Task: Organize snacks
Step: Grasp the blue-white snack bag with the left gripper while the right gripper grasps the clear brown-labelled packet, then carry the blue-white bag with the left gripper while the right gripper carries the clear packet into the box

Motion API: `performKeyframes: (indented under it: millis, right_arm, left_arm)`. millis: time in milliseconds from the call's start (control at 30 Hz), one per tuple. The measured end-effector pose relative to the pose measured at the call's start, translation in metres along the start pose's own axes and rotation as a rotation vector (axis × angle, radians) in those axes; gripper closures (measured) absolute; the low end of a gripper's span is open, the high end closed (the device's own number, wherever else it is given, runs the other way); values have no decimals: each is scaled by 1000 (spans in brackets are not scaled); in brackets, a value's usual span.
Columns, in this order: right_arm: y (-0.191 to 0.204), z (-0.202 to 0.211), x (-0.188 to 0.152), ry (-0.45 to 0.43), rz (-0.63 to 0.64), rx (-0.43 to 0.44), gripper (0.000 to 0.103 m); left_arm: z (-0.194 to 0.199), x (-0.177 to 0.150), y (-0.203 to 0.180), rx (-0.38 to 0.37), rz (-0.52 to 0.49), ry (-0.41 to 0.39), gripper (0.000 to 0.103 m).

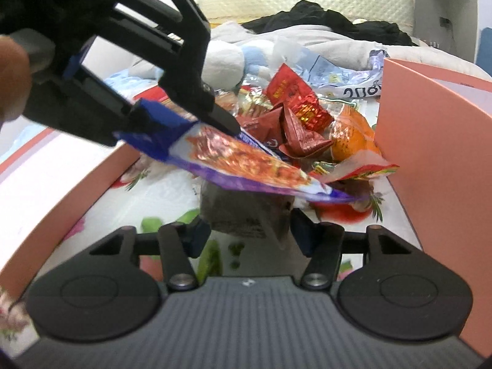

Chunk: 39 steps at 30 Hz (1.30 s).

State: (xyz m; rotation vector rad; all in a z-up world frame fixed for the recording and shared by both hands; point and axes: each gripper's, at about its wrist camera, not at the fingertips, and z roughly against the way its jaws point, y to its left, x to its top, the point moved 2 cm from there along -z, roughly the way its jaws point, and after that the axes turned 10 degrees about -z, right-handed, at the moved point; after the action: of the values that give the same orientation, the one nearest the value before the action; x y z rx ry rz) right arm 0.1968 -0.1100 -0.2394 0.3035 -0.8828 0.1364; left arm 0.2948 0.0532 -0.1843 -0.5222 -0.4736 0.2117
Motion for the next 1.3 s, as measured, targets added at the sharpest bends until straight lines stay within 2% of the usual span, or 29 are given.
performKeyframes:
  millis: [233,433,633,867,1067,1100,1133,1167,1200,1233,1300]
  right_arm:
    - [0,25,-12,38,62,11,45]
    - [-5,52,-26,73,102,14,45]
    - [-13,74,-35,129,135,-5,45]
    - [-26,99,-41,197,131,-13,45]
    - [-33,114,-46,240,100,-19,42]
    - [-33,116,-47,242,92,-13,36]
    - [-33,117,-47,239,89,-11,28]
    - [-33,118,-46,232,89,-14,23]
    - [-32,120,-45,219,92,-17,17]
    - [-31,121,-44,208,94,-13,16]
    - [-31,122,-42,190,80,5,16]
  left_arm:
    - [29,-19,15,-68,49,-56,87]
    - [59,-36,27,-69,26,-101,87]
    - [76,-67,47,-109,0,-88,87]
    - [75,-109,59,-44,-61,-19,87]
    - [75,-133,55,33,-169,19,83]
    - [76,-136,54,46,-177,22,74]
    - [78,-138,54,59,-187,19,54]
    - [79,-139,52,73,-195,15,41]
    - [81,-140,50,95,-206,5,19]
    - [84,-141,47,115,-220,-16,14]
    - [86,-143,42,138,-246,-43,13]
